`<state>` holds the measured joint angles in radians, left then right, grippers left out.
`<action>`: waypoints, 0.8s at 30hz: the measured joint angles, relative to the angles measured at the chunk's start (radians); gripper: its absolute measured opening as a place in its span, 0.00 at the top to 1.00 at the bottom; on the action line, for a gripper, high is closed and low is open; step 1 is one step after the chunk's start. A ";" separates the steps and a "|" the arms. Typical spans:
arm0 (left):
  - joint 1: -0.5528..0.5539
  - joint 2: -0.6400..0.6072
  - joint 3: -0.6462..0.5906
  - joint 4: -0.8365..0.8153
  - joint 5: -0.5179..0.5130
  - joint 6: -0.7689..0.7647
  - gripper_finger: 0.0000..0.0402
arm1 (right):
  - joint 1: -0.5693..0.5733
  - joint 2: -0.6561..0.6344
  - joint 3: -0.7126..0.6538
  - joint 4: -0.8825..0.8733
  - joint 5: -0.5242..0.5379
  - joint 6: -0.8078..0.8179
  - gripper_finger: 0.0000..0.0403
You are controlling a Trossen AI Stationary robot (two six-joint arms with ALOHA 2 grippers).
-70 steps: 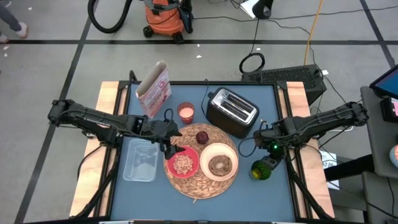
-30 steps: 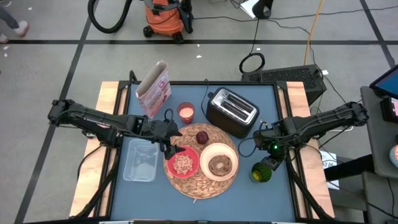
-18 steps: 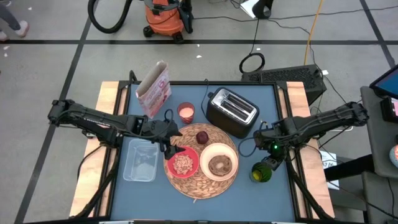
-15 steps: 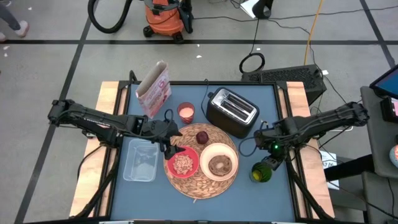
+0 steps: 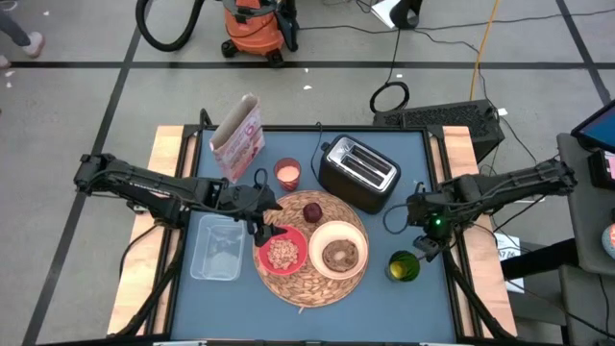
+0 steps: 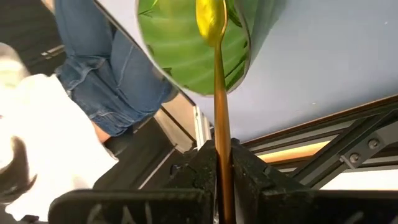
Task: Arrange a breakfast setting
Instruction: Put the gold spoon from the green cup to the left side of the placemat
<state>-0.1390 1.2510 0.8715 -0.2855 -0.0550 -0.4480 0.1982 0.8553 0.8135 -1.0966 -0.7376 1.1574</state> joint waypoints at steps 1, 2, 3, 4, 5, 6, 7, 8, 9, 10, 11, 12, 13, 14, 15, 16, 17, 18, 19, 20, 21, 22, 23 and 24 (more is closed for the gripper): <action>0.000 0.000 0.000 0.000 0.000 0.000 0.04 | 0.000 -0.014 0.000 0.000 0.000 0.012 0.96; 0.000 0.000 0.000 0.000 0.000 0.000 0.04 | 0.000 -0.029 0.000 0.000 0.000 0.024 0.96; 0.000 0.000 0.000 0.000 0.000 0.000 0.04 | 0.000 -0.044 0.000 0.000 0.000 0.034 0.96; 0.000 0.000 0.000 0.000 0.000 0.000 0.04 | 0.000 -0.057 0.000 0.000 -0.001 0.038 0.96; 0.000 0.000 0.000 0.000 0.000 0.000 0.04 | 0.000 -0.071 0.000 0.000 -0.003 0.039 0.96; 0.000 0.000 0.000 0.000 0.000 0.000 0.04 | 0.000 -0.085 0.000 0.000 -0.008 0.039 0.96; 0.000 0.000 0.000 0.000 0.000 0.000 0.04 | 0.000 -0.097 0.000 0.000 -0.020 0.042 0.96; 0.000 0.000 0.000 0.000 0.000 0.000 0.04 | 0.000 -0.109 0.000 0.000 -0.027 0.051 0.96; 0.000 0.000 0.000 0.000 0.000 0.000 0.04 | 0.000 -0.120 0.000 0.000 -0.027 0.065 0.96; 0.000 0.000 0.000 0.000 0.000 0.000 0.04 | 0.000 -0.130 0.000 -0.001 -0.027 0.081 0.96; 0.000 0.000 0.000 0.000 0.000 0.000 0.04 | 0.000 -0.140 0.000 0.000 -0.027 0.091 0.96; 0.000 0.000 0.000 0.000 0.000 0.000 0.04 | 0.000 -0.148 0.000 0.000 -0.027 0.099 0.96; 0.000 0.000 0.000 0.000 0.000 0.000 0.04 | 0.000 -0.156 0.000 0.000 -0.027 0.105 0.96; 0.000 0.000 0.000 0.000 0.000 0.000 0.04 | 0.000 -0.164 0.000 0.000 -0.027 0.112 0.96; 0.000 0.000 0.000 0.000 0.000 0.000 0.04 | 0.000 -0.173 0.000 0.000 -0.027 0.114 0.96; 0.000 0.000 0.000 0.000 0.000 0.000 0.04 | 0.000 -0.182 0.000 0.000 -0.027 0.114 0.96; 0.000 0.000 0.000 0.000 0.000 0.000 0.04 | 0.000 -0.190 0.000 0.000 -0.027 0.114 0.96; 0.000 0.000 0.000 0.000 0.000 0.000 0.04 | 0.000 -0.198 0.000 0.000 -0.027 0.114 0.96; 0.000 0.000 0.000 -0.001 0.000 0.000 0.04 | 0.000 -0.206 0.000 0.000 -0.027 0.114 0.96; 0.000 0.000 0.000 -0.001 0.000 0.000 0.04 | 0.000 -0.214 0.000 0.000 -0.027 0.114 0.96; 0.000 0.000 0.000 -0.001 0.000 0.000 0.04 | 0.000 -0.222 0.000 0.000 -0.027 0.114 0.96; 0.000 0.000 0.000 -0.001 0.000 0.000 0.04 | 0.000 -0.230 0.000 0.000 -0.027 0.114 0.96; 0.000 0.000 0.000 0.000 0.000 0.000 0.04 | 0.000 -0.236 0.000 0.000 -0.027 0.114 0.96; 0.000 0.000 0.000 -0.001 0.000 0.000 0.04 | 0.000 -0.243 0.000 0.000 -0.026 0.114 0.96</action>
<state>-0.1390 1.2510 0.8715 -0.2863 -0.0551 -0.4484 0.1985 0.6119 0.8135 -1.0966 -0.7640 1.2716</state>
